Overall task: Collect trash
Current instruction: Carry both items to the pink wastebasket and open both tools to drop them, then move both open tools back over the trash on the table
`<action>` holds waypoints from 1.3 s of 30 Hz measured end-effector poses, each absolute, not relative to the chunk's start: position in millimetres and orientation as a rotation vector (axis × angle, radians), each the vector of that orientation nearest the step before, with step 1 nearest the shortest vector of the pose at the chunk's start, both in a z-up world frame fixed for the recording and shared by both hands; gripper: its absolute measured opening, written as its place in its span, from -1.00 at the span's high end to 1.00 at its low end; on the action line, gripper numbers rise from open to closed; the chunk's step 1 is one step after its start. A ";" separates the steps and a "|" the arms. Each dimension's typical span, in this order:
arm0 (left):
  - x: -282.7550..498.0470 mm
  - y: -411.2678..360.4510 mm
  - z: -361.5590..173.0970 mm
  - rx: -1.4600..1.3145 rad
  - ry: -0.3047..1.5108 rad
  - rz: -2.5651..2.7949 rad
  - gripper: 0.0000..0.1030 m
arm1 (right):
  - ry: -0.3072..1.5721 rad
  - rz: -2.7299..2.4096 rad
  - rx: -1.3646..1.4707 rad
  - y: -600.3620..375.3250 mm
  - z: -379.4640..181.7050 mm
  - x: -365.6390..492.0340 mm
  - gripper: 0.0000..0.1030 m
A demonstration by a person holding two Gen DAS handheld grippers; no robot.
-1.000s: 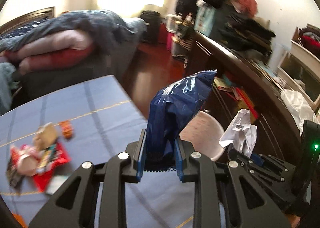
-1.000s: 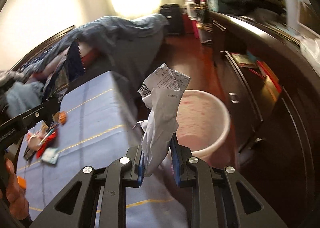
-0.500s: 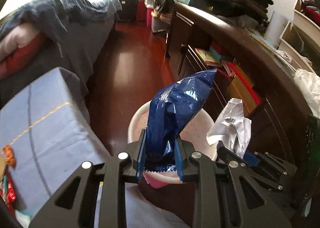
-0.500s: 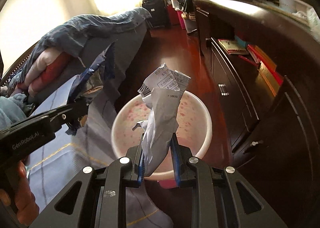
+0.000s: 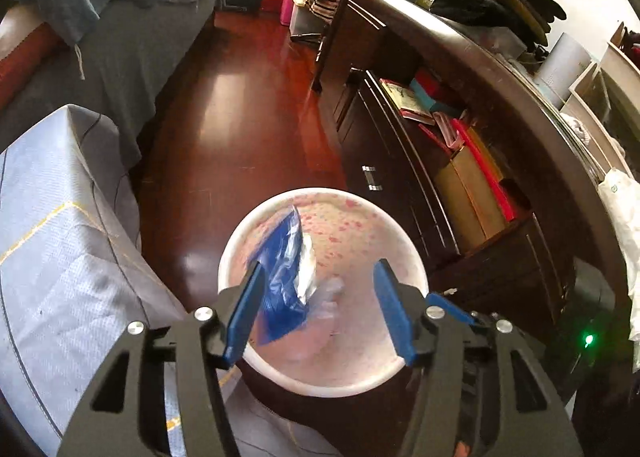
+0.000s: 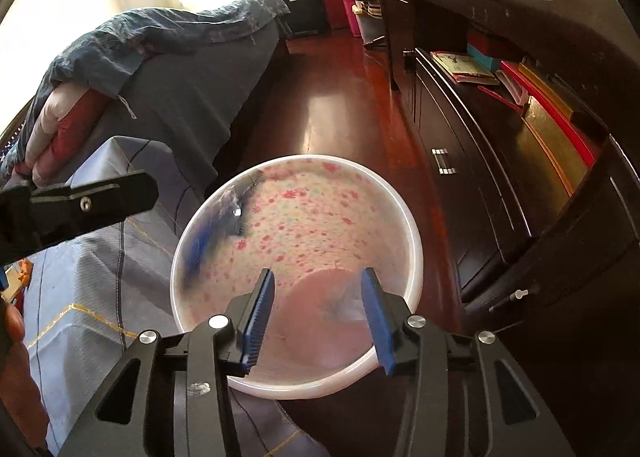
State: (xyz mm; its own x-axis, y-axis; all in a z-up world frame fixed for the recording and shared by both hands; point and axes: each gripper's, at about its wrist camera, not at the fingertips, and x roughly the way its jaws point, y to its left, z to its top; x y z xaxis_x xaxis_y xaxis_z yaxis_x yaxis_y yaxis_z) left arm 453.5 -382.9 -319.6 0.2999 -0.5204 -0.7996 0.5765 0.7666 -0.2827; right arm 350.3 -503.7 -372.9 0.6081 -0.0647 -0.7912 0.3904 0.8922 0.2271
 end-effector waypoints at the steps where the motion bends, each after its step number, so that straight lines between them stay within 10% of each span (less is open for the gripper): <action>1: 453.0 -382.6 -318.2 0.059 1.032 -0.730 -0.15 | 0.884 -0.273 0.399 -504.6 -372.6 350.2 0.10; 23: 363.1 -194.0 -218.2 0.014 0.773 -0.356 -0.60 | 0.753 -0.128 0.252 -399.6 -270.4 303.4 -0.67; 39: 379.2 -6.9 -239.6 -0.213 0.825 0.128 -0.81 | 0.731 0.172 0.097 -260.7 -241.6 300.4 -0.70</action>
